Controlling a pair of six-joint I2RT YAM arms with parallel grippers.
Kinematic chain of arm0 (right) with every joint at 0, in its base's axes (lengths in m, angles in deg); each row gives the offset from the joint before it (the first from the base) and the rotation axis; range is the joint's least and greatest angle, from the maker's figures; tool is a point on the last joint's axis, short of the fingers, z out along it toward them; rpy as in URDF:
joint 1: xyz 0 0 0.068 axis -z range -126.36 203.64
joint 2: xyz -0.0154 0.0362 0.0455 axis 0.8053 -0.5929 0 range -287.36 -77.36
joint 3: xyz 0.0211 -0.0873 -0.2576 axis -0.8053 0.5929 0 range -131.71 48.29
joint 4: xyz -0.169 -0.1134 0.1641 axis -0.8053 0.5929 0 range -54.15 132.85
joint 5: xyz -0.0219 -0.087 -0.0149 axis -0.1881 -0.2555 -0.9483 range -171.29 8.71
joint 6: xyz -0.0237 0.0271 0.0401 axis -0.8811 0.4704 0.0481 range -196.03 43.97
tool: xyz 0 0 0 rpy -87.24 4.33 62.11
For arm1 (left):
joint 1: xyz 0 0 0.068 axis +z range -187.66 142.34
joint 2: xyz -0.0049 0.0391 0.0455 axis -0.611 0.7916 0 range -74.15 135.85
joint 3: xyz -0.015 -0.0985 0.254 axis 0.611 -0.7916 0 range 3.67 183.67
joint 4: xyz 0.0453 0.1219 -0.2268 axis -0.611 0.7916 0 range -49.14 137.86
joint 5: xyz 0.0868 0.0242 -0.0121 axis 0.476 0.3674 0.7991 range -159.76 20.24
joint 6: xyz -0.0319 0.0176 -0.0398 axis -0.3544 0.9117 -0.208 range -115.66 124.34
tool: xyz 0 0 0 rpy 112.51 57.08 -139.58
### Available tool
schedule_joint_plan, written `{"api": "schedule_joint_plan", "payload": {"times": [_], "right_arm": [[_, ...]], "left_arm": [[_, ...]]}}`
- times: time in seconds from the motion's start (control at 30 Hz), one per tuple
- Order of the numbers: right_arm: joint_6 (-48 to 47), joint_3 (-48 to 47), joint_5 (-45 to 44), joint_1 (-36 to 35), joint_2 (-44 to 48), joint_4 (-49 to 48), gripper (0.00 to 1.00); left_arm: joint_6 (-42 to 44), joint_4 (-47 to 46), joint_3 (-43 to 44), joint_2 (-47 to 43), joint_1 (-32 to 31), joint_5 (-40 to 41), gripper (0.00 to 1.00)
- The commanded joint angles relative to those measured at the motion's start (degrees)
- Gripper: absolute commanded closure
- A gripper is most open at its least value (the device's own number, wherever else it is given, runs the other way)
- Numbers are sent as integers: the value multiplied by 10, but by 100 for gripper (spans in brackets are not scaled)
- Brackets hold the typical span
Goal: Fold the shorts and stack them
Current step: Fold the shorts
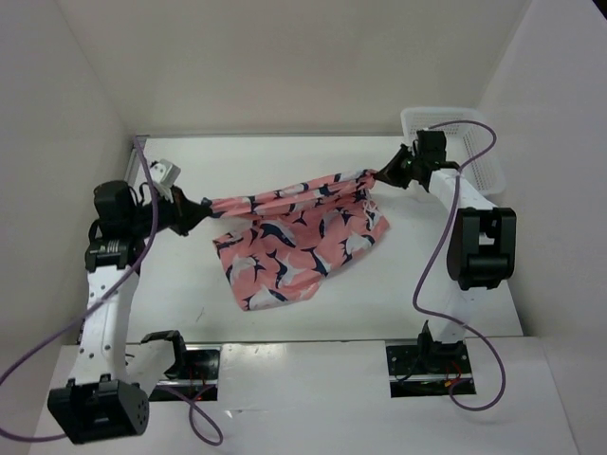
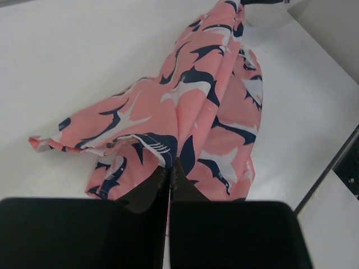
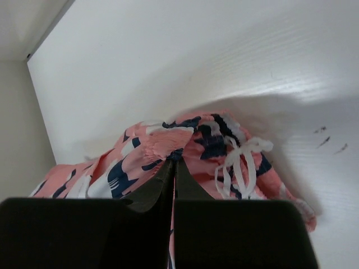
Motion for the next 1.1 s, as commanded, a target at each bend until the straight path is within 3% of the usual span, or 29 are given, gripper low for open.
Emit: {"api": "schedule_joint_plan", "payload": {"times": [0.0, 0.2, 0.5, 0.53, 0.57, 0.6, 0.63, 0.67, 0.73, 0.9, 1.07], "right_arm": [[-20, 35, -101, 41, 56, -12, 100], [-20, 97, -106, 53, 112, -6, 100], [-14, 184, -111, 98, 231, 28, 100], [-14, 197, -106, 109, 259, 42, 96], [-14, 203, -99, 133, 271, 48, 85], [-14, 211, -99, 145, 293, 48, 67], [-14, 211, -94, 154, 302, 56, 40], [-19, 211, -94, 160, 307, 62, 7], [-20, 206, -94, 160, 312, 68, 0], [10, 212, -94, 123, 336, 47, 3], [0, 207, -111, 52, 336, 53, 8]], "left_arm": [[25, 29, -32, -73, 6, -11, 100], [25, 103, -113, -198, -11, -17, 100], [25, 128, -202, -253, -40, -79, 100], [25, 128, -202, -253, -47, -94, 100], [25, 122, -202, -253, -58, -106, 99], [25, 122, -202, -253, -63, -124, 73], [25, 115, -202, -253, -79, -152, 42], [25, 114, -210, -247, -88, -164, 21], [25, 120, -210, -247, -101, -161, 0], [25, 108, -172, -247, -101, -117, 0], [25, 23, -147, -210, -101, -59, 0]]}}
